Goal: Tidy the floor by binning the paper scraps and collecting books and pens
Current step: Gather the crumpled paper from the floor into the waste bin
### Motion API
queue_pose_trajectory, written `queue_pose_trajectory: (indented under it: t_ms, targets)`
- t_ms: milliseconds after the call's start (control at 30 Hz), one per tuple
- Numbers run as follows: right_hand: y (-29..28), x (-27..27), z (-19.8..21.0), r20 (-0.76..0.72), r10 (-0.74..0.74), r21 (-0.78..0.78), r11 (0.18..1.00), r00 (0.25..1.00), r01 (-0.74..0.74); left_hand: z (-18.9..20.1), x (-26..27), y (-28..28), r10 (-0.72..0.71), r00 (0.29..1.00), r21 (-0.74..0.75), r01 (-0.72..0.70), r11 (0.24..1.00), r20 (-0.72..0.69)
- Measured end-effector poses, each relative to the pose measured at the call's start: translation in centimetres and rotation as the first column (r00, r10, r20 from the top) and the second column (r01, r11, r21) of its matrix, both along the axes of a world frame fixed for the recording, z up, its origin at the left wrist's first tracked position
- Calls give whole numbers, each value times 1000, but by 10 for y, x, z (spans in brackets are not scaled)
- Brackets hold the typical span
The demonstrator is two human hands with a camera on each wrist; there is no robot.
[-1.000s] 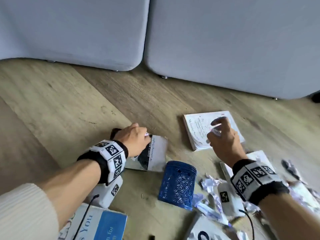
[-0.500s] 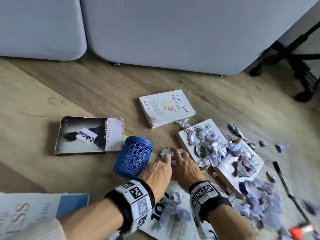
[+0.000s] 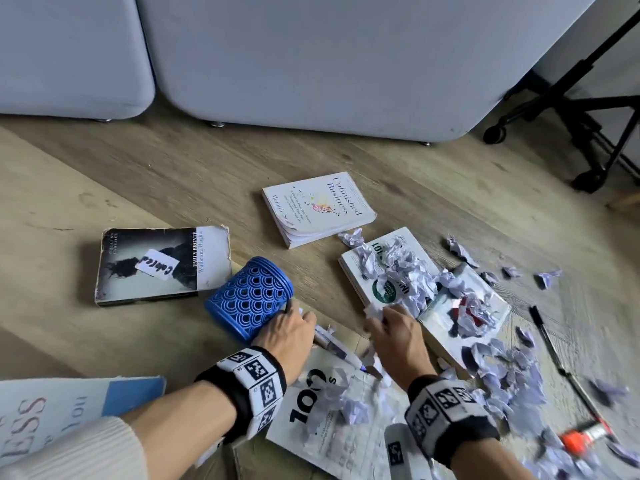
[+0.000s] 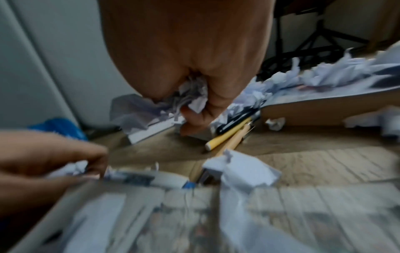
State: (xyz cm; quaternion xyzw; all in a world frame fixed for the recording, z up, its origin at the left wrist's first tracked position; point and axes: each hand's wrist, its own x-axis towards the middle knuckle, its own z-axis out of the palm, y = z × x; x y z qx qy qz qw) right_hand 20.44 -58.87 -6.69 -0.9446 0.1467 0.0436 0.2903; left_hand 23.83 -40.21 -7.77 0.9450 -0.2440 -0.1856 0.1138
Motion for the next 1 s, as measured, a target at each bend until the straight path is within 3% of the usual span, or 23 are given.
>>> queue_pose_trajectory:
  t_ms: [100, 200, 367, 467, 633, 833, 900, 1000]
  targets:
    - [-17, -10, 15, -39, -176, 180, 967, 984, 180, 3, 5, -8, 2, 993, -97, 10, 995, 118]
    - [-32, -25, 16, -67, -198, 147, 967, 978, 206, 11, 14, -26, -25, 985, -162, 53, 985, 169]
    - [-44, -52, 9, -34, -12, -19, 1000, 999, 12, 3, 24, -50, 77, 991, -28, -75, 997, 108]
    - [-40, -64, 3, -76, 103, -206, 972, 992, -117, -8, 21, -56, 129, 988, 41, -133, 990, 89]
    - [-29, -83, -15, -184, 230, -282, 919, 956, -275, -21, 15, -60, 232, 973, -48, -231, 972, 9]
    - [-32, -85, -29, -48, 356, -356, 867, 933, -349, -18, 14, -56, 287, 954, -103, -296, 950, -91]
    - [-32, -83, -32, -1, 298, -287, 914, 955, -285, -13, 16, -53, 286, 952, -73, -295, 953, -112]
    - [-33, -70, -23, 101, -22, -128, 991, 995, 35, -8, 18, -48, 278, 949, -19, -284, 959, -148]
